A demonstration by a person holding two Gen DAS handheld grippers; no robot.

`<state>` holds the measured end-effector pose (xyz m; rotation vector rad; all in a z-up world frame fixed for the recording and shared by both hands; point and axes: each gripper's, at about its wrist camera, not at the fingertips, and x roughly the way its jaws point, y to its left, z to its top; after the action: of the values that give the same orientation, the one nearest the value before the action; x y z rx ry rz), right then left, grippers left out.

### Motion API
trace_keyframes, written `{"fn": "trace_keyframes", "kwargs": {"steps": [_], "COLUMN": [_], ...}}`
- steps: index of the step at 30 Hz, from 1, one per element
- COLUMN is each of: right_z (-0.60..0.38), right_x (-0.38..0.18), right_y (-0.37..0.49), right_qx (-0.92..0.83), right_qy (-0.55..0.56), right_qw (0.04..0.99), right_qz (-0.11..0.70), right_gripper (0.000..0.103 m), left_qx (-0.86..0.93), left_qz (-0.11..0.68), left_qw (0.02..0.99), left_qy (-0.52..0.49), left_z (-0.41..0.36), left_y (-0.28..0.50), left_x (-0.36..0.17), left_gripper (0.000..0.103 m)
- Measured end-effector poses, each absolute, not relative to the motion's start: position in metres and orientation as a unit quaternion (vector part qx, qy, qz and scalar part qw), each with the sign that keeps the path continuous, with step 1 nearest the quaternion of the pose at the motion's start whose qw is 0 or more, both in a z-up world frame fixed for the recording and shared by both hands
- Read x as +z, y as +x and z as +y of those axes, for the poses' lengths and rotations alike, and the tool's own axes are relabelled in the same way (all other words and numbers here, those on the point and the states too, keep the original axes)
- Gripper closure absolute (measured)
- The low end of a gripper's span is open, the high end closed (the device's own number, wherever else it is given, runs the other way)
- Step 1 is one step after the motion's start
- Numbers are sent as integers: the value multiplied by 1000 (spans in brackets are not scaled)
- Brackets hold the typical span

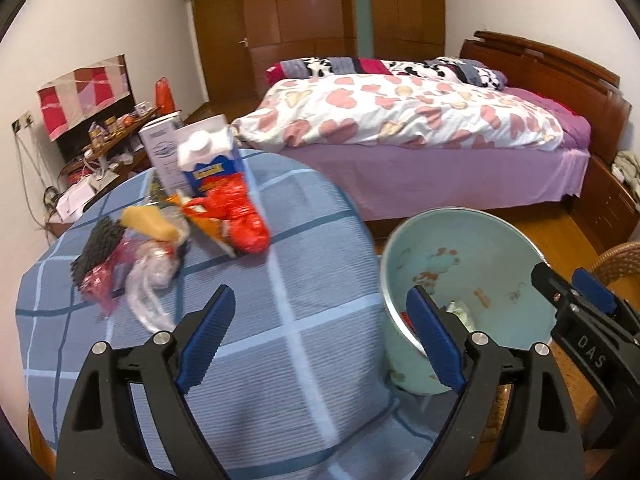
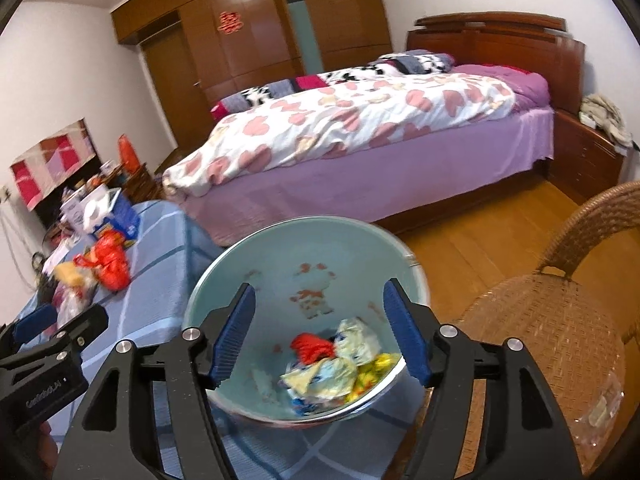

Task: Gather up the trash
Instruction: 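Move both open tools back over the trash on the table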

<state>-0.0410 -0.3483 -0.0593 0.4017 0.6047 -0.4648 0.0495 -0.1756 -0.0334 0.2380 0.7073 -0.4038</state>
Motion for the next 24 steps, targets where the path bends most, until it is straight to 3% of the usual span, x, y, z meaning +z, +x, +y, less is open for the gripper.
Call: {"fn": "trace_keyframes", "kwargs": {"steps": [24], "right_z": [-228], "right_x": [-55], "right_y": [51], "right_qx": [-79], "right_qy": [116], "right_qw": [933], "right_qz": [332], "right_gripper": [40], "left_qx": [-47], "left_qz": [380], "left_qw": [923], "left_qy": [46], "left_z": [10], "left_y": [110], "left_x": [-61], "left_gripper": [16]}}
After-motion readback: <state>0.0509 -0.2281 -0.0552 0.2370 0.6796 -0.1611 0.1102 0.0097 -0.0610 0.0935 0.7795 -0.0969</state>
